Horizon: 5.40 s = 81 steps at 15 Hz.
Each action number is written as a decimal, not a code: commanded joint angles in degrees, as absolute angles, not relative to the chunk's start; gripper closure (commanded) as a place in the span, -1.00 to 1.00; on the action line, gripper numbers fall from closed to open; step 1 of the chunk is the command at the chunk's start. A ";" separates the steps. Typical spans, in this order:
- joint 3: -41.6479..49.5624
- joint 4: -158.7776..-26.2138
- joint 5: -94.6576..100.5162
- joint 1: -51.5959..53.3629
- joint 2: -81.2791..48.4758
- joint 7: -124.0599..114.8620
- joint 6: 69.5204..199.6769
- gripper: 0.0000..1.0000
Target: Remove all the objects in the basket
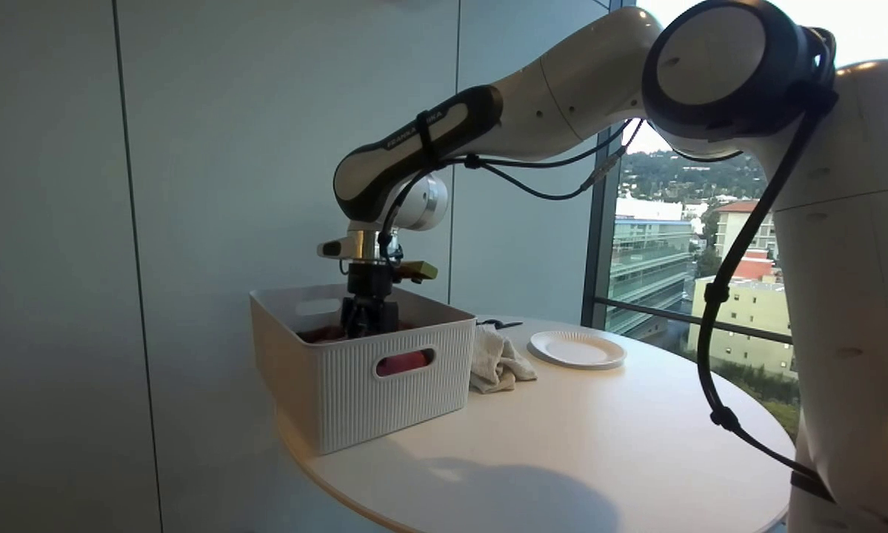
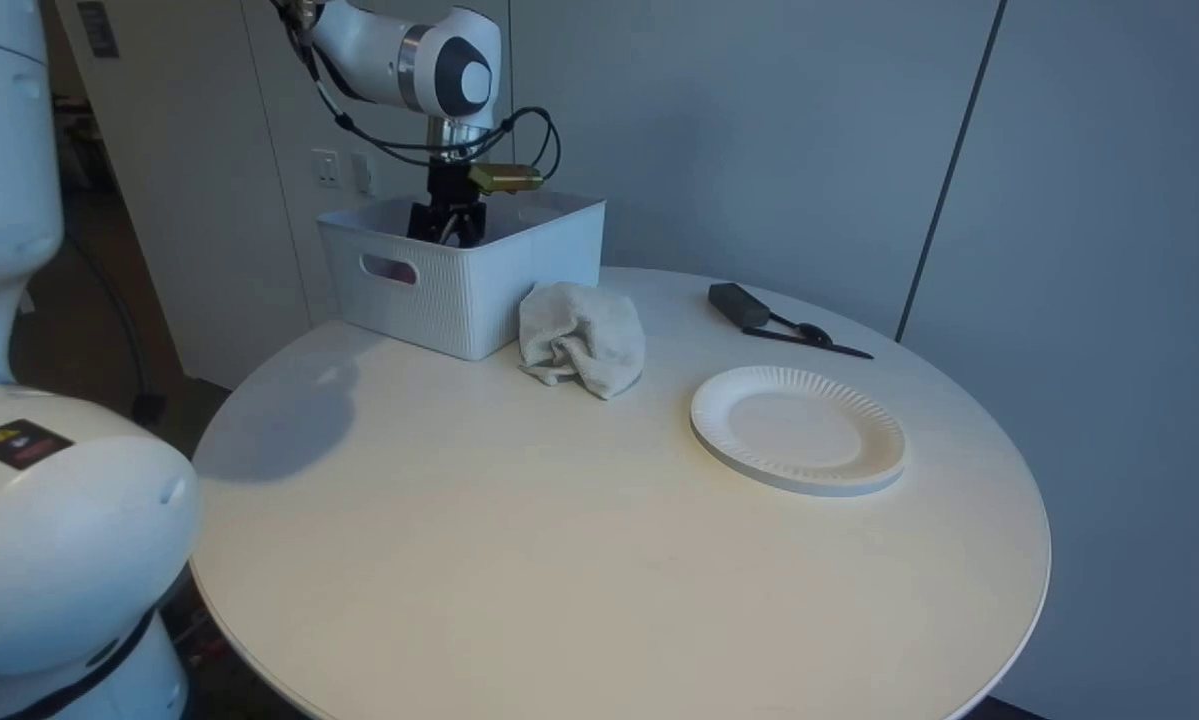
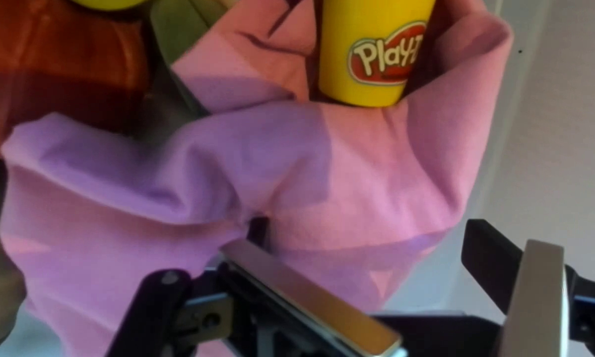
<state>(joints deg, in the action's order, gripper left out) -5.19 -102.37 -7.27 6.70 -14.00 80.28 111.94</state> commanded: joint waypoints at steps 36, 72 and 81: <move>4.92 -132.72 14.46 -6.45 25.84 53.80 131.08 0.93; -3.08 -96.80 1.92 4.12 -12.16 65.27 120.80 -1.00; -6.12 -96.77 2.33 2.71 -19.45 69.63 127.30 -1.00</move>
<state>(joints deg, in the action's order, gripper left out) -4.68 -99.26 2.63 3.74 -16.90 67.12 125.53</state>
